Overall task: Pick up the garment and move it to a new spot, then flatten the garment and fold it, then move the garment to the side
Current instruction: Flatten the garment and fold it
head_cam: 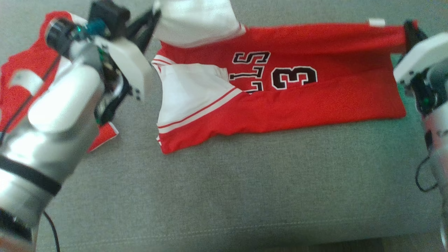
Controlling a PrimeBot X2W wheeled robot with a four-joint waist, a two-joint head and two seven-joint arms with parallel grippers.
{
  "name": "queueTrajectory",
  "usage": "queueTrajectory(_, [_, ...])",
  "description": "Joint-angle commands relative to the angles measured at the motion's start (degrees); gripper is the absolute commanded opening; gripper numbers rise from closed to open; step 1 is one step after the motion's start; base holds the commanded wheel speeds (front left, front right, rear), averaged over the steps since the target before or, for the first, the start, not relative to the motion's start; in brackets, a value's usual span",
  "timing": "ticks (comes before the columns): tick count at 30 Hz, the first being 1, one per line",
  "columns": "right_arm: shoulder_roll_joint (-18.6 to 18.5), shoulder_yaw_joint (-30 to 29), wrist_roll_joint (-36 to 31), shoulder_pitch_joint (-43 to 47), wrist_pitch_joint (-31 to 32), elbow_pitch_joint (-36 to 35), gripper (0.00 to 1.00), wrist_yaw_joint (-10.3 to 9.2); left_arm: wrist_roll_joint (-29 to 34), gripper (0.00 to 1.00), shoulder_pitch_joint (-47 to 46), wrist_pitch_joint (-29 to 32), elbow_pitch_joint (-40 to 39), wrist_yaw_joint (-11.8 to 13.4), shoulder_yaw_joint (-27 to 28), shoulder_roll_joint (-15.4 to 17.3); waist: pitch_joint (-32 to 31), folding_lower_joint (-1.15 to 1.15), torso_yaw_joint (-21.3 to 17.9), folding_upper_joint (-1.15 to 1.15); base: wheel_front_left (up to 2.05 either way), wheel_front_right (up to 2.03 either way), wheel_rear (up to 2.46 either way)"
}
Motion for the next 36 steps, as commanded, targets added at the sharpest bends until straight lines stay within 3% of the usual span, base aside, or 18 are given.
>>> queueTrajectory(1, [-1.1, 1.1, 1.0, 1.3, 1.0, -2.2, 0.00, 0.37, -0.4, 0.00, -0.7, 0.6, -2.9, 0.6, 1.6, 2.8, -1.7, 0.00, 0.6, 0.00, 0.00, 0.00, 0.00])
queueTrajectory(13, [-5.1, 4.9, 5.5, 11.5, 11.1, -7.0, 0.00, 0.37, -1.2, 0.00, 11.1, 7.9, -20.6, 5.5, -2.9, 8.9, -5.1, 0.00, 0.8, 0.00, 0.00, 0.00, 0.00])
queueTrajectory(26, [-6.7, 7.2, 3.5, 14.2, 15.8, -9.3, 0.00, 0.37, -1.9, 0.00, 16.2, 11.4, -22.7, 6.9, -6.2, 10.0, -4.9, 0.00, 0.3, 0.00, 0.00, 0.00, 0.00])
queueTrajectory(27, [-6.7, 7.2, 3.3, 14.3, 15.6, -9.7, 0.88, 0.37, -2.1, 0.00, 16.5, 11.5, -22.5, 7.0, -6.4, 9.9, -5.0, 0.00, 0.2, 0.00, 0.00, 0.00, 0.00])
queueTrajectory(28, [-6.7, 7.2, 3.2, 14.5, 15.4, -9.9, 1.00, 0.37, -2.2, 0.16, 16.8, 11.5, -22.4, 7.1, -6.4, 9.8, -5.1, 0.00, 0.2, 0.00, 0.00, 0.00, 0.00])
queueTrajectory(29, [-6.8, 6.9, 3.3, 14.5, 15.1, -10.2, 1.00, 0.37, -2.2, 0.72, 17.0, 11.2, -22.3, 7.4, -6.4, 9.7, -5.2, 0.00, 0.1, 0.00, 0.00, 0.00, 0.00])
queueTrajectory(30, [-6.7, 6.5, 3.3, 14.6, 14.6, -10.5, 1.00, 0.37, -2.2, 1.00, 17.1, 10.7, -22.1, 7.9, -6.2, 9.6, -5.4, 0.00, 0.1, 0.00, 0.00, 0.00, 0.00])
queueTrajectory(36, [-5.9, 4.7, 3.2, 14.7, 8.4, -14.6, 1.00, 0.37, -2.2, 1.00, 17.2, 4.7, -20.3, 12.3, -2.5, 8.1, -7.1, 0.00, -0.2, 0.00, 0.00, 0.00, 0.00])
